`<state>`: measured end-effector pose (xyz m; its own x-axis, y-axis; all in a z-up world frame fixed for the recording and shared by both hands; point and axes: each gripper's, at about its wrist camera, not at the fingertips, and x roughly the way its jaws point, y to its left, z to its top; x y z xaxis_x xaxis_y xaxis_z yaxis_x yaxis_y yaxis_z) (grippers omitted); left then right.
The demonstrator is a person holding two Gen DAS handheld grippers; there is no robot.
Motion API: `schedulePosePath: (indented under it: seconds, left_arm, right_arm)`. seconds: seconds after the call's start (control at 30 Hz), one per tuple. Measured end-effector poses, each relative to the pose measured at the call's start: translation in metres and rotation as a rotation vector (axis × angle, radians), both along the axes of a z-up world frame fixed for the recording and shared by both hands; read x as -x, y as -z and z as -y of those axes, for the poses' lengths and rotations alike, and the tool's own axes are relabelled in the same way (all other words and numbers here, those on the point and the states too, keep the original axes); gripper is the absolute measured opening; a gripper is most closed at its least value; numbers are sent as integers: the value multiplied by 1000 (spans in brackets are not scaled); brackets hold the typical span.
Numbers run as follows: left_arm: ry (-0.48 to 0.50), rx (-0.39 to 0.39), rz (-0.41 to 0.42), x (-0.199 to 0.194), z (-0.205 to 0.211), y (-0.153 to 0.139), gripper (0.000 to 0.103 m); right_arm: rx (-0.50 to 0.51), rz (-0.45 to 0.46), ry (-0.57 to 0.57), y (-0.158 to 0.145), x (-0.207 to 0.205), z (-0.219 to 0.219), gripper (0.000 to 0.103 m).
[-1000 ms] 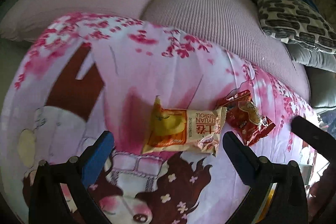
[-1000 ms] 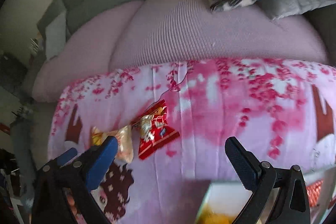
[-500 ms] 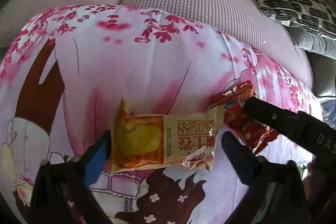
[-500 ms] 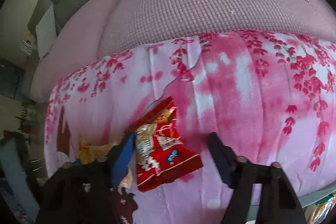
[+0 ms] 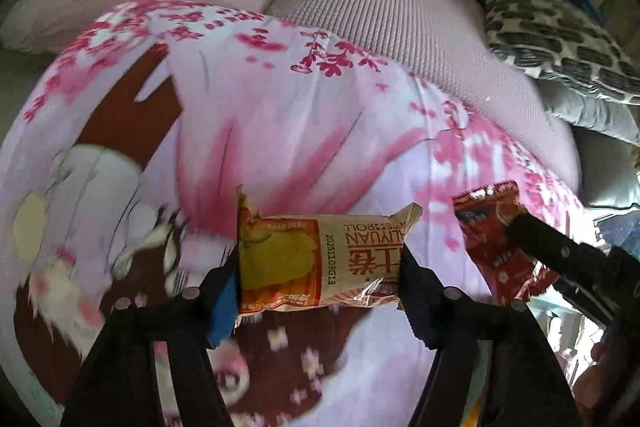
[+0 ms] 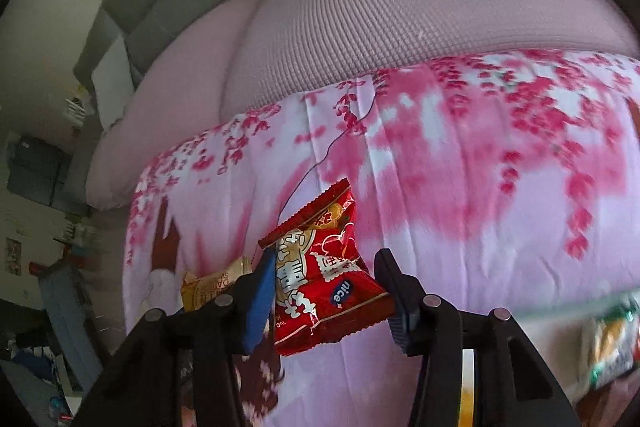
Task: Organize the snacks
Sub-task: 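Grasp the yellow Swiss roll pack with the left tool while the right tool grasps the red candy bag, then carry the yellow Swiss roll pack and red candy bag over the tray with both tools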
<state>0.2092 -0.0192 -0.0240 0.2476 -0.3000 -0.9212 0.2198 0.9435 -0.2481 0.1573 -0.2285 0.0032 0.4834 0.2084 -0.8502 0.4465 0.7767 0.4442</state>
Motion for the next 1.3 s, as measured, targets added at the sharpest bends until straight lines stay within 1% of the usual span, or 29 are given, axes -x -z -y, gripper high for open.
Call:
schedulePosePath:
  seconds: [0.1,0.23,0.4,0.6,0.8,0.97,1.03,1.17,1.3]
  left_arm:
    - [-11,16,29,26,-3,-16,70]
    - [-23,75,69,67,-12,-37,70]
    - [-15,85,120,107,-12,-49,70]
    - [9,106,173,146,-12,-59,70]
    - [35,131,195,170,-11,-63,70]
    - [89,121,212,186,6,-63,70]
    - [125,114,212,194,17,-61,70]
    - [215,90,192,211,40,-52,70]
    - [295,67,182,229,62,-43,71]
  right_arm:
    - [45,26,14,-16,34,-8,52]
    - [86,66,31,-36,82,-20,52]
    - [206,85,64,-50,141,-37,52]
    - [242,108,112,-44,192,-48,52]
    - [224,127,134,-33,228,-48,52]
    - [212,184,182,-43,253,-35,52]
    - [220,192,236,-46,269,-22,52]
    - [249,155,347,-45,296,5,52]
    - [276,98,418,-38,315,25,52]
